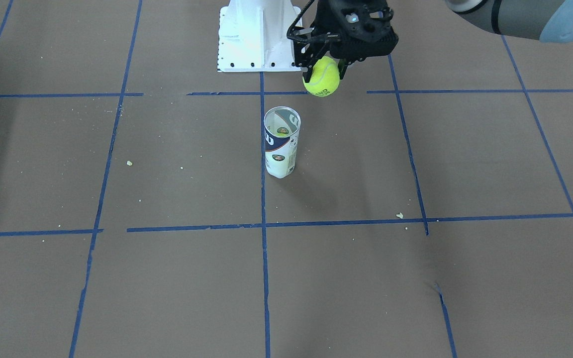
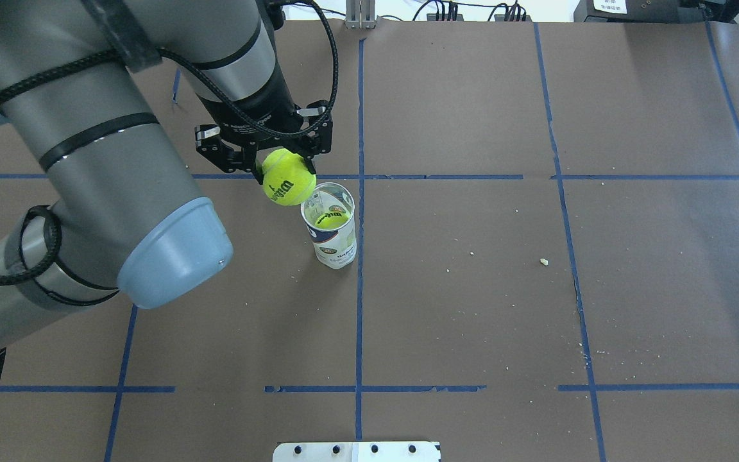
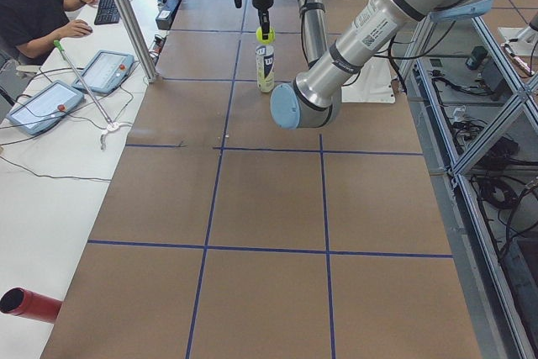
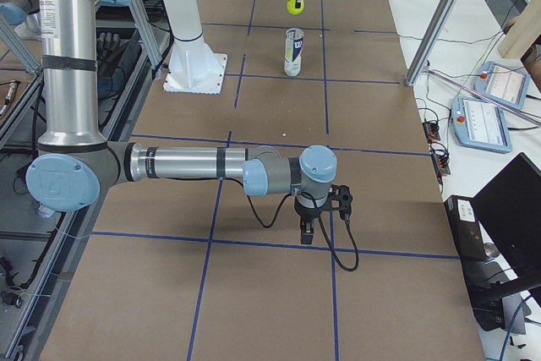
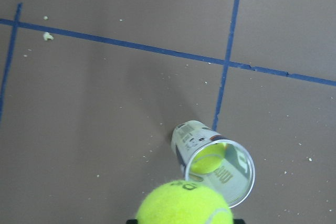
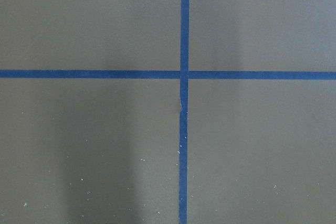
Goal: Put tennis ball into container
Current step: 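Lift the ball and carry it over the clear plastic can, then lower the ball into the can's opening and open the left gripper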
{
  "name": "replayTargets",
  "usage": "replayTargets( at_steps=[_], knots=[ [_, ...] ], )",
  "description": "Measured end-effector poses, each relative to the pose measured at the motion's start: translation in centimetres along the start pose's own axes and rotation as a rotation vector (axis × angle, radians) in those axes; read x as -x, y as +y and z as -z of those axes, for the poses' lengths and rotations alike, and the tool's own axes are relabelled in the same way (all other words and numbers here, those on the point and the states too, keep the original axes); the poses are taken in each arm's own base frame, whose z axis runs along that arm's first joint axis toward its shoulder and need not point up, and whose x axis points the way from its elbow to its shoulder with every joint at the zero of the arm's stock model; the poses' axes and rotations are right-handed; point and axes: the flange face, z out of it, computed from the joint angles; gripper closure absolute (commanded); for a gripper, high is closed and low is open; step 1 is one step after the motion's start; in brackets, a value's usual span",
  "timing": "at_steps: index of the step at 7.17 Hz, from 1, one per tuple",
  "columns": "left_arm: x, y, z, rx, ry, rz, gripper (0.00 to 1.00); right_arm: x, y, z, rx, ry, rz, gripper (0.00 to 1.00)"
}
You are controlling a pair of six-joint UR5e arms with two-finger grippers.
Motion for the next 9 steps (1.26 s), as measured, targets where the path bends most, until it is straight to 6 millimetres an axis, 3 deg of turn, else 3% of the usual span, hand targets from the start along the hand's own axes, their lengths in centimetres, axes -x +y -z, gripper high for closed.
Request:
replayTargets(
  at_steps=[2,6,7,8,9],
  knots=[
    [-1.2,-0.8,-2.4,0.006,0.013,-0.010,1.00,0.0,0.0,0.0,0.000,0.000,0.000,0.00],
    [-2.0,-0.3,-4.6,0.027,0.018,-0.031,1.00,0.0,0.0,0.0,0.000,0.000,0.000,0.00],
    [-2.1,-0.3,-4.7,0.029,0.018,-0.031,0.54,0.0,0.0,0.0,0.000,0.000,0.000,0.00],
    [-2.0,-0.3,-4.8,0.029,0.019,-0.032,0.01,0.0,0.0,0.0,0.000,0.000,0.000,0.00],
    [-2.0,-0.3,-4.9,0.028,0.025,-0.036,0.00,0.0,0.0,0.0,0.000,0.000,0.000,0.00]
  ],
)
